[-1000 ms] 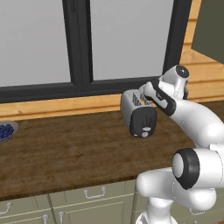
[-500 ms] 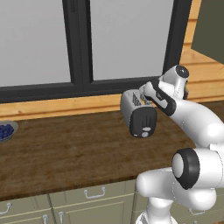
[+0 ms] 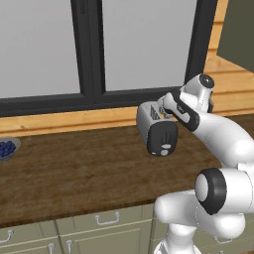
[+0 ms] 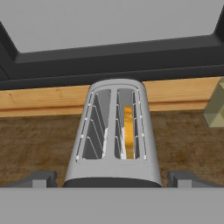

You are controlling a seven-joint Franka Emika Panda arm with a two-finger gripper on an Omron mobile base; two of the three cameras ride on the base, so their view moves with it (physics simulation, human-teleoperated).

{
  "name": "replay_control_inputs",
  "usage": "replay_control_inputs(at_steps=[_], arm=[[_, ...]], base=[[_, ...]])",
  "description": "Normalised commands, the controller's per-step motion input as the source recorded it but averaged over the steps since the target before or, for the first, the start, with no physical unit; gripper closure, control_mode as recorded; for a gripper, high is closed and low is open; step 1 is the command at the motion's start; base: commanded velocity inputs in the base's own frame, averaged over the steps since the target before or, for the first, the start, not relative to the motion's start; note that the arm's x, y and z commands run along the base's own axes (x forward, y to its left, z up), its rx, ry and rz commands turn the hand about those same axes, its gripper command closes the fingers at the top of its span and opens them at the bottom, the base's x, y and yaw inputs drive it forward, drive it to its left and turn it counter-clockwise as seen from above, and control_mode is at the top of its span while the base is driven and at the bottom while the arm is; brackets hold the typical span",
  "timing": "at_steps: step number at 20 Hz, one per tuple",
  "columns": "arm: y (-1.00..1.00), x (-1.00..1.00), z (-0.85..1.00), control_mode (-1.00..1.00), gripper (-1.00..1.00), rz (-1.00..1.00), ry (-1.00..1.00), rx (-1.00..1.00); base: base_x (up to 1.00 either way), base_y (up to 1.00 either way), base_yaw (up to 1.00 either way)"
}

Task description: Start the toaster. Once the lever pops up, take the bread to the plate on the dining counter.

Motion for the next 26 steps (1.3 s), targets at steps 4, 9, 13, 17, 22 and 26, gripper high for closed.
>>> replay_control_inputs(at_steps=[4,9,13,17,22,26], arm=[[0.0,0.0,0.0,-1.0,-1.0,0.0,0.0,0.0],[0.0,0.0,0.0,-1.0,-1.0,0.0,0.0,0.0],[0.0,0.0,0.0,-1.0,-1.0,0.0,0.0,0.0],[0.0,0.0,0.0,-1.0,-1.0,0.0,0.0,0.0],[0.0,0.0,0.0,-1.0,-1.0,0.0,0.0,0.0],[0.0,0.0,0.0,-1.0,-1.0,0.0,0.0,0.0]], base=[[0.0,0.0,0.0],[0.0,0.0,0.0],[0.0,0.0,0.0],[0.0,0.0,0.0],[0.0,0.0,0.0],[0.0,0.0,0.0]])
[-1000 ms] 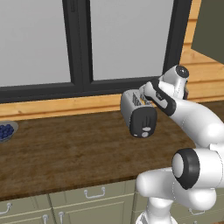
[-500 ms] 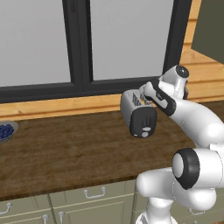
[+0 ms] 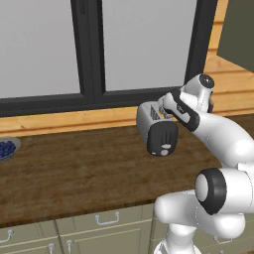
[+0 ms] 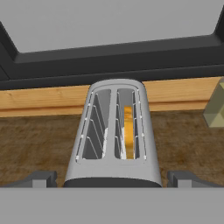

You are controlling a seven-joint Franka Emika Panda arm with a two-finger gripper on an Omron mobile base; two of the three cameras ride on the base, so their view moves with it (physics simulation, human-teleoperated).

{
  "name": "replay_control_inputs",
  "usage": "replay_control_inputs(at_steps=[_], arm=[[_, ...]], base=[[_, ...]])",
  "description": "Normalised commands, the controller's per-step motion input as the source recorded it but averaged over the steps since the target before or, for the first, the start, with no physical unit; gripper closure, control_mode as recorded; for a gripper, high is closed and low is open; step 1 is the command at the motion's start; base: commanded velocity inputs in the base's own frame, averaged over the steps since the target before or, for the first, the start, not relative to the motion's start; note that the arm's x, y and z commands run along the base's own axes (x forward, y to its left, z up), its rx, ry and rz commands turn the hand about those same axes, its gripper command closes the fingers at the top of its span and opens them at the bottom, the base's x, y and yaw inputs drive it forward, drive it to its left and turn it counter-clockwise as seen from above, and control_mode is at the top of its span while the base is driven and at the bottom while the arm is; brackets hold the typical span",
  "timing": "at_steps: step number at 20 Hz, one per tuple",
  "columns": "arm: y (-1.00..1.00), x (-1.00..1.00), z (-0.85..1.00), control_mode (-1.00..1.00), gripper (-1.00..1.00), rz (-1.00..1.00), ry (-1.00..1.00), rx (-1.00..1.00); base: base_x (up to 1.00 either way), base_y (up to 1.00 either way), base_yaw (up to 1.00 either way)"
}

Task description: Start the toaster. Once the lever pops up, take the bread to the plate on the dining counter.

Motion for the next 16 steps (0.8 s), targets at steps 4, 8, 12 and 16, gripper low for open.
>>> replay_control_inputs(at_steps=[4,8,12,16], arm=[[0.0,0.0,0.0,-1.0,-1.0,0.0,0.0,0.0],[0.0,0.0,0.0,-1.0,-1.0,0.0,0.0,0.0],[0.0,0.0,0.0,-1.0,-1.0,0.0,0.0,0.0],[0.0,0.0,0.0,-1.0,-1.0,0.0,0.0,0.0]], base=[[0.0,0.0,0.0],[0.0,0.0,0.0],[0.0,0.0,0.0],[0.0,0.0,0.0]])
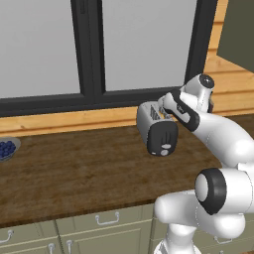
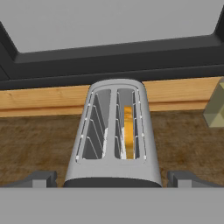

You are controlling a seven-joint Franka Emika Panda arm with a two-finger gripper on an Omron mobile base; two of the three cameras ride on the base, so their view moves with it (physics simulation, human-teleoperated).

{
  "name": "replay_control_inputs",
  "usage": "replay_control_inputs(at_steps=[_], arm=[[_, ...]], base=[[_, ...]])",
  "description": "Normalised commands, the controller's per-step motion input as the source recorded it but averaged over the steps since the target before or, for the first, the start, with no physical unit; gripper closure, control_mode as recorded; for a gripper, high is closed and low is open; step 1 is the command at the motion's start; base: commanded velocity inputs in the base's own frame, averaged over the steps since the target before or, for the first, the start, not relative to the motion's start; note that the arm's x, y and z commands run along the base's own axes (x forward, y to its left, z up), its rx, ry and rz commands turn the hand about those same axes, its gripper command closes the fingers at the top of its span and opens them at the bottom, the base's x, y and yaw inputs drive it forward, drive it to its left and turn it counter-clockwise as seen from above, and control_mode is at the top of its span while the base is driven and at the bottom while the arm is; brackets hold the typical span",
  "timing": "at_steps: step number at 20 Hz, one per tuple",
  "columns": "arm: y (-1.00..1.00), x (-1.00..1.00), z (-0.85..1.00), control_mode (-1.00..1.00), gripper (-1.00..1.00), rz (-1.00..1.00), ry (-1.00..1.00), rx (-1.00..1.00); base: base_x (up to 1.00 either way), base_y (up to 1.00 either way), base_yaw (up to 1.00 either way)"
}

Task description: Start the toaster. Once the lever pops up, take the bread to the plate on the dining counter.

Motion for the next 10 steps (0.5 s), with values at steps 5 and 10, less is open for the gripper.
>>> replay_control_inputs(at_steps=[5,10], arm=[[0.0,0.0,0.0,-1.0,-1.0,0.0,0.0,0.0],[0.0,0.0,0.0,-1.0,-1.0,0.0,0.0,0.0]], base=[[0.0,0.0,0.0],[0.0,0.0,0.0]])
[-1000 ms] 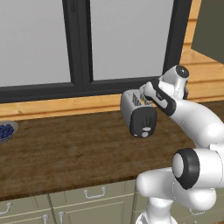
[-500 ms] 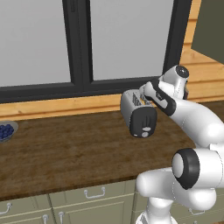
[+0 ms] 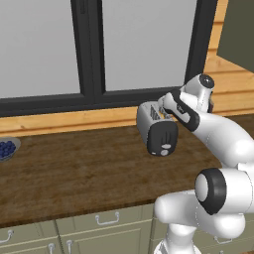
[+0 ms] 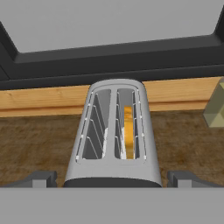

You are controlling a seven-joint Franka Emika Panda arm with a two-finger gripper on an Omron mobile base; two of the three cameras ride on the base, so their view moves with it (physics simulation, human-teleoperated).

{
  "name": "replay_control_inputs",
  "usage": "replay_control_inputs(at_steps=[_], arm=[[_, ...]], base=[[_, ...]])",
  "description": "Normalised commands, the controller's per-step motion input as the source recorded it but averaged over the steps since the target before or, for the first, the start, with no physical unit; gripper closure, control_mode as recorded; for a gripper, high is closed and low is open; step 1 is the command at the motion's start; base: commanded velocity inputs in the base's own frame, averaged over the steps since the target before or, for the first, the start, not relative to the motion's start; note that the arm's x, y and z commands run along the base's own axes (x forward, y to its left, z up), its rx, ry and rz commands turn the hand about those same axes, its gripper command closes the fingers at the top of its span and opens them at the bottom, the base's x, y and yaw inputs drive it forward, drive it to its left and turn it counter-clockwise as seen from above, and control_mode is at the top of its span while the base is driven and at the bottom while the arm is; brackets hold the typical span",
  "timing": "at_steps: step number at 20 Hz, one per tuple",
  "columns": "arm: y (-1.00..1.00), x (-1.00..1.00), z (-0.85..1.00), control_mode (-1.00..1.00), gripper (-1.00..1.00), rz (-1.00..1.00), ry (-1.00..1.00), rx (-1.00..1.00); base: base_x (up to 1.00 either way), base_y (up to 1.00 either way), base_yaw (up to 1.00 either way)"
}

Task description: Start the toaster. Once the lever pops up, take the bread to the plate on the dining counter.

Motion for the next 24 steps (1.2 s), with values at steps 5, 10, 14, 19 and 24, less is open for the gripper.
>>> replay_control_inputs(at_steps=[5,10,14,19,24], arm=[[0.0,0.0,0.0,-1.0,-1.0,0.0,0.0,0.0],[0.0,0.0,0.0,-1.0,-1.0,0.0,0.0,0.0],[0.0,0.0,0.0,-1.0,-1.0,0.0,0.0,0.0],[0.0,0.0,0.0,-1.0,-1.0,0.0,0.0,0.0],[0.0,0.0,0.0,-1.0,-1.0,0.0,0.0,0.0]], base=[[0.0,0.0,0.0],[0.0,0.0,0.0],[0.0,0.0,0.0],[0.0,0.0,0.0],[0.0,0.0,0.0]])
